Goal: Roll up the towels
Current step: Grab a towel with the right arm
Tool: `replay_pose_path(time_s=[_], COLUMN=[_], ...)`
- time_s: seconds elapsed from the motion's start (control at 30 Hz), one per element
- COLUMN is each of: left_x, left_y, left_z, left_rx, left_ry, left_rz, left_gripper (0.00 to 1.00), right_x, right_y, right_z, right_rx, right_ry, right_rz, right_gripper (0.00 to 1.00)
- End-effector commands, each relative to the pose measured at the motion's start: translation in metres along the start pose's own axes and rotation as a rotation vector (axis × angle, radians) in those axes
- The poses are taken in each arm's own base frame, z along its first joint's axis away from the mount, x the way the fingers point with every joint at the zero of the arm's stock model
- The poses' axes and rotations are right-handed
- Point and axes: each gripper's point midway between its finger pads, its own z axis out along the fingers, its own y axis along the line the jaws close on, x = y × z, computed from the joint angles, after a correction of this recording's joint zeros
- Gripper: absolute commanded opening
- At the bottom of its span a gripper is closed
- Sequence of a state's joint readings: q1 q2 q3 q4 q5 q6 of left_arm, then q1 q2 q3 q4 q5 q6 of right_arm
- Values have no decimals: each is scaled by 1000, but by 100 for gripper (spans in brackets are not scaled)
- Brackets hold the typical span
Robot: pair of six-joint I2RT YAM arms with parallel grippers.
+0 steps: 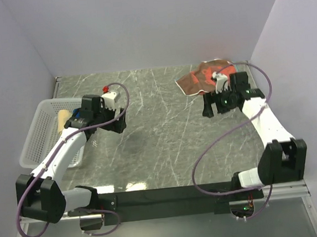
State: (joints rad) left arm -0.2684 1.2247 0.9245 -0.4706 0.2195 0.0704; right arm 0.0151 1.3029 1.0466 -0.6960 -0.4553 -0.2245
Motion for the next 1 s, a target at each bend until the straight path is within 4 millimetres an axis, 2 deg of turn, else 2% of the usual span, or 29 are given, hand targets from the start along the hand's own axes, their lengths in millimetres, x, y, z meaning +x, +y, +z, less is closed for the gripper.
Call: replay_pose_path(time_s=[0.0,0.07,0.13,0.17,0.23,0.27,0.33,0.37,0.47,0.57,0.7,0.9,0.97], left_x=[-38,-44,-52,-58,-58,-59,-60,-60,-54,-46,-40,-45,-48], left_y=[-4,-8,-9,-10,-9,-8,-6,-5,-3,-1,3,7,9], left_z=[-10,-13,-15,-17,-14,-13,-10,-9,-5,-3,-3,-6,-7], left_rx=[14,33,37,39,40,37,30,23,14,5,-17,-41,-50], left_ry=[-67,-82,-95,-107,-85,-79,-69,-67,-58,-37,-14,-23,-32], left_rz=[-16,-20,-22,-26,-33,-37,-44,-45,-49,-53,-55,-49,-52], left_gripper=[99,100,100,99,100,100,99,99,99,99,99,99,99], right_x=[-64,-87,-100,-114,-122,-135,-141,-153,-164,-167,-160,-135,-126], right_y=[-26,-40,-55,-64,-76,-84,-91,-100,-112,-117,-119,-119,-118], right_z=[4,15,25,37,50,64,75,88,110,131,156,182,190], right_rx=[86,107,142,148,167,167,167,174,187,191,187,164,140], right_ry=[-98,-96,-86,-77,-42,-36,-7,-8,12,34,60,124,154], right_rz=[-48,-52,-55,-53,-37,-36,-5,-1,28,37,53,82,91], right_gripper=[100,100,100,100,98,96,93,91,89,88,85,71,61])
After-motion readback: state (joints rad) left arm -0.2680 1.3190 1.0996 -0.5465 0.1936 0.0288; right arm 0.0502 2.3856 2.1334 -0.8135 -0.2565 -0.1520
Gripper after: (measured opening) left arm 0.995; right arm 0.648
